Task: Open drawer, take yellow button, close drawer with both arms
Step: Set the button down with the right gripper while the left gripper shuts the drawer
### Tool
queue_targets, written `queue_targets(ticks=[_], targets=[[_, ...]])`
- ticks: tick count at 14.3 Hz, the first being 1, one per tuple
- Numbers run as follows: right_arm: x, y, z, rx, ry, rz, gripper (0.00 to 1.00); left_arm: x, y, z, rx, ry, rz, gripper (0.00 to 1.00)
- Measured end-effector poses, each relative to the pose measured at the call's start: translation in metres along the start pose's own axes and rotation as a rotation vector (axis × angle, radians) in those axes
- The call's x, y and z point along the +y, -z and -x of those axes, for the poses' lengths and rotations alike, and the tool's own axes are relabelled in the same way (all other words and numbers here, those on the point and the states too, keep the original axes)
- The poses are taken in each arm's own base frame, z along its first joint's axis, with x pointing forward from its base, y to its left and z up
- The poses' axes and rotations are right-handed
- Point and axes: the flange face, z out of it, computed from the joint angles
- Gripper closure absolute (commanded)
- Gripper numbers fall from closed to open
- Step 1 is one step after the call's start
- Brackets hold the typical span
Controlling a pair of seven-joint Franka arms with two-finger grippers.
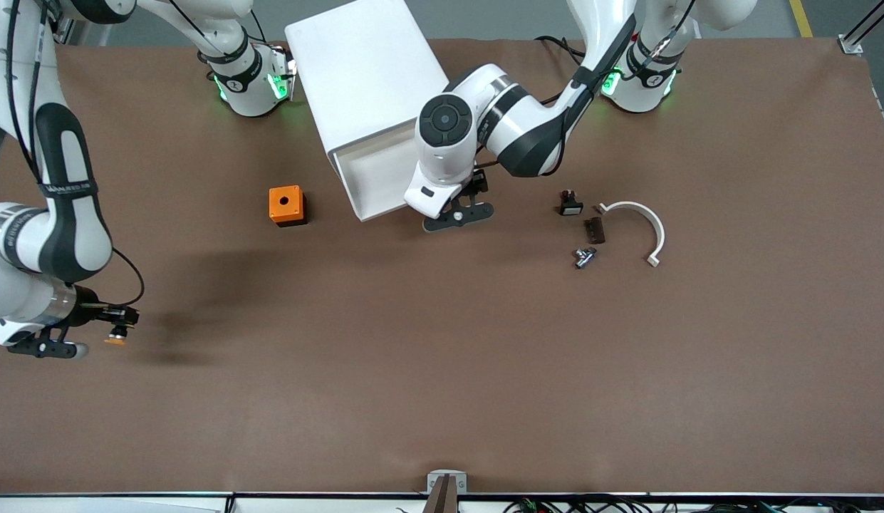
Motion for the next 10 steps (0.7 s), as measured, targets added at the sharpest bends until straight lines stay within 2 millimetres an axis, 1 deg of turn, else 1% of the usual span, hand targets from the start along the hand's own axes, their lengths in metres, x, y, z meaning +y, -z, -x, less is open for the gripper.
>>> queue_targets(ticks=[2, 3, 4, 5, 6, 7, 10], targets=[[-0.004, -0.03, 0.005, 0.01, 0.006, 0.002, 1.0, 0.007, -0.002, 0.014, -0.039, -0.002, 0.019, 0.0], [-0.006, -0.04, 0.007, 0.004, 0.008, 0.002, 1.0, 0.011, -0.003, 0.022, -0.059, -0.005, 0.029, 0.0], [-0.007, -0.045, 0.007, 0.0, 0.009, 0.001, 0.98, 0.016, -0.005, 0.03, -0.079, -0.007, 0.038, 0.0], [-0.007, -0.047, 0.007, -0.001, 0.01, 0.001, 0.74, 0.019, -0.006, 0.038, -0.097, -0.011, 0.045, 0.0], [-0.007, -0.047, 0.007, 0.0, 0.01, 0.001, 0.21, 0.023, -0.007, 0.045, -0.111, -0.015, 0.049, 0.0], [-0.007, -0.047, 0.007, 0.0, 0.009, 0.001, 0.0, 0.025, -0.008, 0.05, -0.12, -0.019, 0.052, 0.0], [-0.008, -0.046, 0.007, 0.001, 0.01, 0.001, 0.0, 0.028, -0.012, 0.058, -0.13, -0.026, 0.051, 0.0]])
